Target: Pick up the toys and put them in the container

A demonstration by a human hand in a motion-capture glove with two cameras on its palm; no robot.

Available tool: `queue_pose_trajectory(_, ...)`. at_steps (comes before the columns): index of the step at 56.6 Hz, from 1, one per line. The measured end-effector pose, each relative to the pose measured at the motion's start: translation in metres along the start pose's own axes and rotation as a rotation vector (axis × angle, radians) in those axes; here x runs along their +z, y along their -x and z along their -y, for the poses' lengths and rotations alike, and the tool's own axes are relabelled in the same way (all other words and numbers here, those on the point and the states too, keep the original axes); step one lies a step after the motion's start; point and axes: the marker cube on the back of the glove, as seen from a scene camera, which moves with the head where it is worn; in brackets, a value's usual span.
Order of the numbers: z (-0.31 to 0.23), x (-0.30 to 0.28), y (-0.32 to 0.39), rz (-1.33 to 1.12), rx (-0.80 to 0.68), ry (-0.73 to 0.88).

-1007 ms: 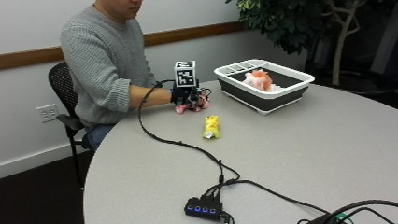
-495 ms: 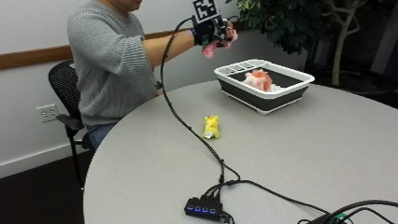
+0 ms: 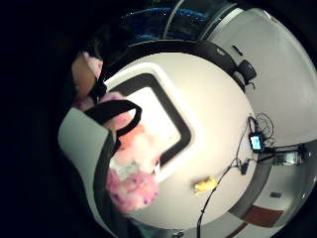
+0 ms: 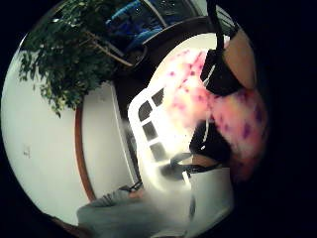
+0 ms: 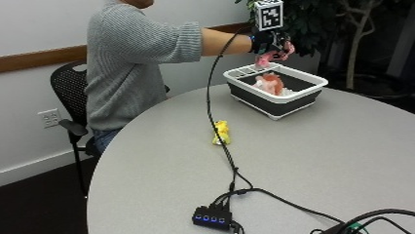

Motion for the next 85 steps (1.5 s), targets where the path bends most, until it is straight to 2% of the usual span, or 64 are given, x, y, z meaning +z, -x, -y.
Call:
queue_pose_trajectory(6, 0.007, 0.004, -0.010, -0.063, -0.004, 0.033)
queue_pose_trajectory(13, -0.001, 0.013, -0.024, -0.068, -0.019, 0.171)
queue_pose_trajectory(18, -0.006, 0.014, -0.040, -0.132, 0.065, 0.171)
queue_pose_trajectory(22, -0.016, 0.011, -0.037, -0.020, -0.037, 0.172)
queue_pose_trajectory(31, -0.033, 0.011, -0.045, -0.007, -0.047, 0.186)
queue_pose_trajectory(38, -0.060, 0.004, -0.074, -0.010, -0.053, 0.185)
queue_pose_trajectory(42, -0.082, 0.001, -0.111, -0.130, 0.021, 0.184)
queue_pose_trajectory(47, -0.122, -0.003, -0.157, -0.075, -0.029, 0.203)
queue_pose_trajectory(49, -0.140, -0.001, -0.192, -0.154, 0.013, 0.225)
queue_pose_trajectory(53, -0.167, 0.007, -0.245, -0.280, 0.188, 0.265)
queue_pose_trajectory(60, -0.198, 0.010, -0.277, -0.087, 0.331, 0.241)
queue_pose_trajectory(71, -0.235, 0.045, -0.276, -0.067, 0.289, 0.270)
queue_pose_trajectory(81, -0.275, 0.114, -0.281, -0.123, 0.363, 0.381)
queue_pose_trajectory(85, -0.285, 0.130, -0.285, -0.148, 0.389, 0.348)
